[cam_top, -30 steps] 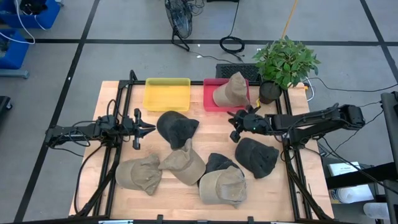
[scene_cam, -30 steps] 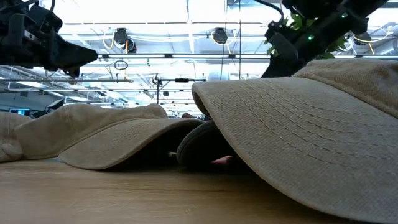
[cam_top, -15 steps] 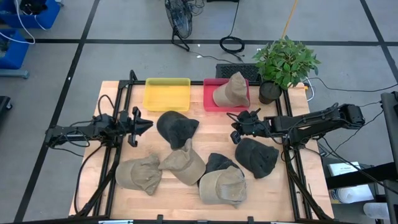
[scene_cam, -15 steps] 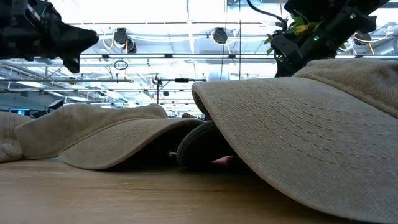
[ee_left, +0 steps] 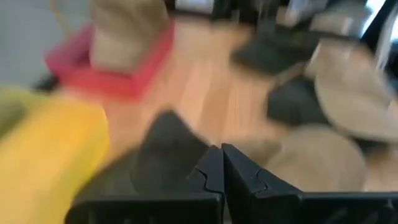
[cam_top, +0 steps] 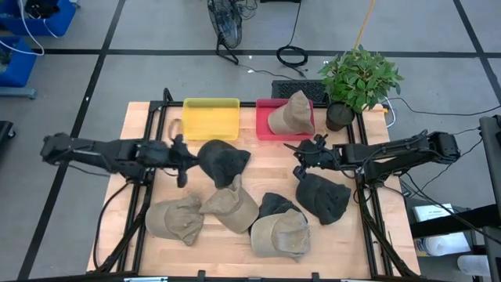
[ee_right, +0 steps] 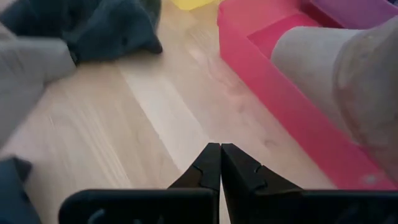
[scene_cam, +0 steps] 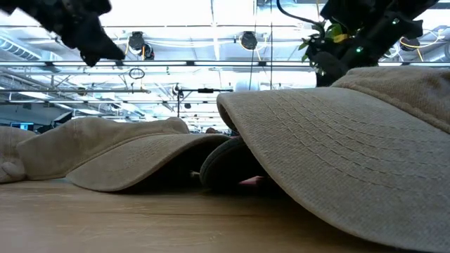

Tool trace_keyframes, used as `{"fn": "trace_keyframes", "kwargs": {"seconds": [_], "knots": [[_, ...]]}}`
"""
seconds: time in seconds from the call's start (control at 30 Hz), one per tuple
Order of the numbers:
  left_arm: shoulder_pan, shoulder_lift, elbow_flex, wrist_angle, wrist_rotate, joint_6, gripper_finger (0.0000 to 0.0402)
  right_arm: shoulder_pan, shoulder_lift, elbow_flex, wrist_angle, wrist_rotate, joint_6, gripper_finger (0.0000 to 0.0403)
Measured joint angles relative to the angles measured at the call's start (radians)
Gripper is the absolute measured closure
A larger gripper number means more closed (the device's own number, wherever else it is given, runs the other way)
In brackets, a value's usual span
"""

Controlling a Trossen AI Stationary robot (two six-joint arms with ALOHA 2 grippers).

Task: Pick & Place hat
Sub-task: Put the brown cap into the red bin

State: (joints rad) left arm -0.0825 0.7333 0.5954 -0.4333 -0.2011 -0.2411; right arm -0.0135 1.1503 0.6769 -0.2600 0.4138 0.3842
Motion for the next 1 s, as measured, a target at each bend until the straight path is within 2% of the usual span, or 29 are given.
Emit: {"fn": "trace_keyframes", "kwargs": {"seconds": [0.17, 0.3, 0.5, 0.57, 0.77, 0.9, 1.0], "knots": [[-0.046, 0.284, 0.265, -0.467, 0.032, -0.246, 0.0400, 0.000, -0.065, -0.001, -0.181, -0.054, -0.042, 0.0402], [-0.070, 0.433, 0.355, -0.672, 0.119, -0.421, 0.0390, 0.000, -0.124, -0.001, -0.297, -0.052, -0.081, 0.0402], [-0.110, 0.533, 0.342, -0.704, 0.316, -0.603, 0.0333, 0.000, -0.191, -0.001, -0.298, -0.050, -0.183, 0.0403], [-0.137, 0.546, 0.339, -0.707, 0.347, -0.633, 0.0307, -0.003, -0.204, -0.001, -0.289, -0.050, -0.217, 0.0403], [-0.236, 0.558, 0.339, -0.708, 0.355, -0.659, 0.0214, -0.027, -0.221, -0.001, -0.281, -0.049, -0.223, 0.0403], [-0.294, 0.557, 0.339, -0.725, 0.280, -0.653, 0.0160, -0.037, -0.221, -0.001, -0.270, -0.049, -0.219, 0.0403], [-0.314, 0.557, 0.317, -0.726, 0.271, -0.630, 0.0132, -0.039, -0.221, -0.001, -0.253, -0.051, -0.200, 0.0403]]}}
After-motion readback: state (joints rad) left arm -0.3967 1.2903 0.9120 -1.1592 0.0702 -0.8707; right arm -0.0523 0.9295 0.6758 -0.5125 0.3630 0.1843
